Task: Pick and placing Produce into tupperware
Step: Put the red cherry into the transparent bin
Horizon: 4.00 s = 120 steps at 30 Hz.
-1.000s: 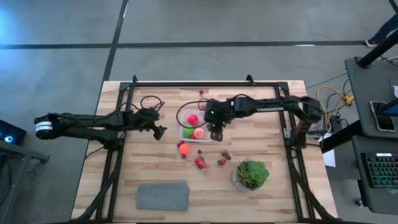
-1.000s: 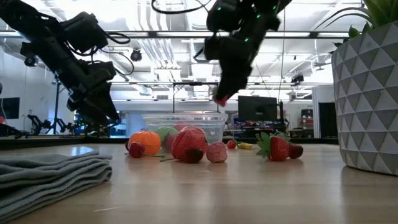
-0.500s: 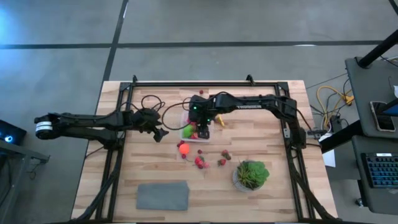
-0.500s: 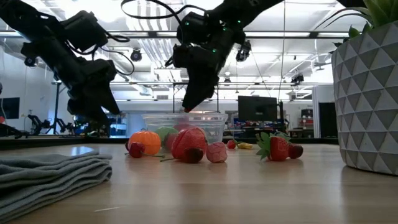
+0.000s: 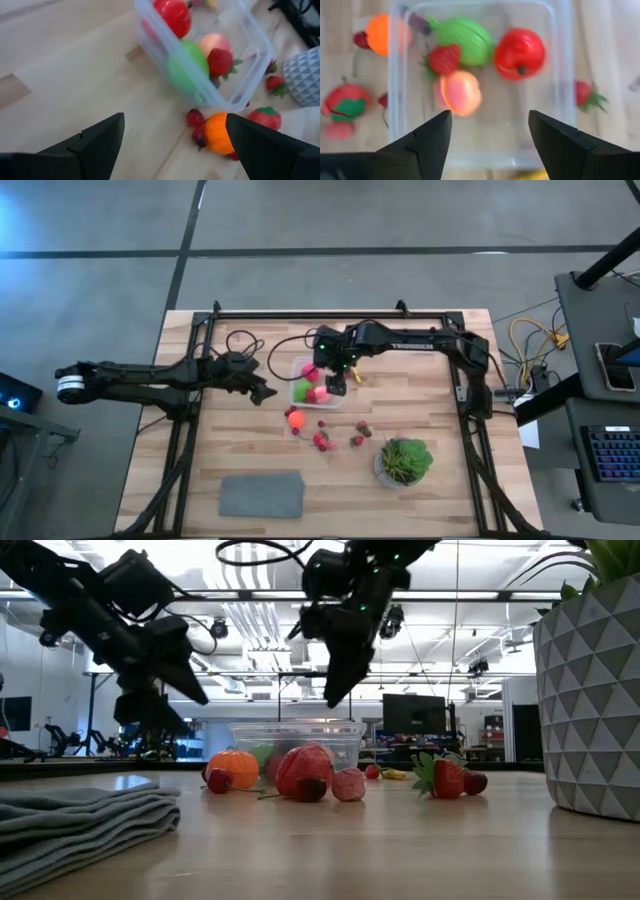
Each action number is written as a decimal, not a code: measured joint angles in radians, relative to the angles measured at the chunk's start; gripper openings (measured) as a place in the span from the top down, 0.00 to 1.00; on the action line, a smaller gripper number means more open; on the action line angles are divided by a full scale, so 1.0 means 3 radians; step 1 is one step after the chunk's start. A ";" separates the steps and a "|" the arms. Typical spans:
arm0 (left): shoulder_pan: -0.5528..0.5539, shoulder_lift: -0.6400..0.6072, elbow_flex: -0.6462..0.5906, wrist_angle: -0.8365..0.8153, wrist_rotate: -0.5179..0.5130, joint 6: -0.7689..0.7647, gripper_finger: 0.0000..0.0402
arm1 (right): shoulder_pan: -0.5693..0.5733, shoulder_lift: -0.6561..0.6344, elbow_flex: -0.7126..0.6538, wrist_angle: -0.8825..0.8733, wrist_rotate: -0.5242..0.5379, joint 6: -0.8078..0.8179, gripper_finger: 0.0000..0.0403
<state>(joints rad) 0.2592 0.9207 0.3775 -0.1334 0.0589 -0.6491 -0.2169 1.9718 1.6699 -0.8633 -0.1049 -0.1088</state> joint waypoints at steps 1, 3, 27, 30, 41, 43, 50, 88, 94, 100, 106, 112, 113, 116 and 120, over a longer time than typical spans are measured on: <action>0.0000 0.0000 -0.0004 0.0043 -0.0001 0.0000 0.17 | -0.0001 -0.0052 -0.0046 -0.0016 0.0060 0.0006 0.36; 0.0001 0.0006 -0.0006 0.0172 0.0005 -0.0010 0.17 | -0.0016 -0.0187 -0.0181 -0.0013 0.0147 0.0060 0.37; -0.0660 0.0666 -0.0037 0.0390 0.0127 0.1507 0.17 | 0.0005 -0.1610 -0.2276 0.0626 0.0181 0.1449 0.38; -0.0697 0.0790 -0.0037 0.0501 -0.0127 0.1689 0.17 | 0.0010 -0.1656 -0.2321 0.0664 0.0182 0.1519 0.38; -0.0786 0.1236 -0.0033 0.0963 -0.0178 0.1750 0.19 | 0.0010 -0.1665 -0.2336 0.0670 0.0182 0.1523 0.38; -0.0826 0.1281 -0.0027 0.0978 -0.0178 0.1751 0.22 | 0.0010 -0.1664 -0.2328 0.0668 0.0182 0.1520 0.39; -0.0878 0.1412 0.0018 0.1105 -0.0182 0.1752 0.35 | 0.0009 -0.1664 -0.2331 0.0668 0.0182 0.1506 0.38; -0.1047 0.1917 0.0249 0.1257 -0.0404 0.1750 0.79 | 0.0010 -0.1661 -0.2358 0.0679 0.0182 0.1523 0.40; -0.1049 0.1713 0.0284 0.0804 -0.0379 0.1750 0.79 | 0.0010 -0.1661 -0.2358 0.0678 0.0183 0.1523 0.39; -0.1048 0.1164 0.0416 0.0066 -0.0398 0.1754 0.79 | 0.0010 -0.1661 -0.2358 0.0694 0.0189 0.1506 0.40; -0.1027 0.0646 0.0533 -0.0168 -0.0603 0.2003 0.79 | 0.0010 -0.1661 -0.2358 0.0755 0.0276 0.1483 0.39; -0.0914 0.0578 0.0656 -0.0145 -0.0743 0.2348 0.79 | 0.0009 -0.1661 -0.2358 0.0822 0.0276 0.1467 0.40; -0.0887 0.0609 0.0678 -0.0145 -0.0741 0.2446 0.79 | 0.0009 -0.1661 -0.2358 0.0824 0.0276 0.1464 0.40; -0.0784 0.0788 0.0723 0.0079 -0.0739 0.2792 0.79 | 0.0009 -0.1661 -0.2358 0.0852 0.0277 0.1459 0.40; -0.0610 0.1121 0.0732 0.0806 -0.0739 0.2996 0.79 | 0.0011 -0.1661 -0.2356 0.0849 0.0273 0.1463 0.40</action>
<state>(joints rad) 0.0762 1.2571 0.5972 0.1084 -0.1627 0.2499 -0.2137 1.4734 0.9630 -0.6086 -0.0231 0.3303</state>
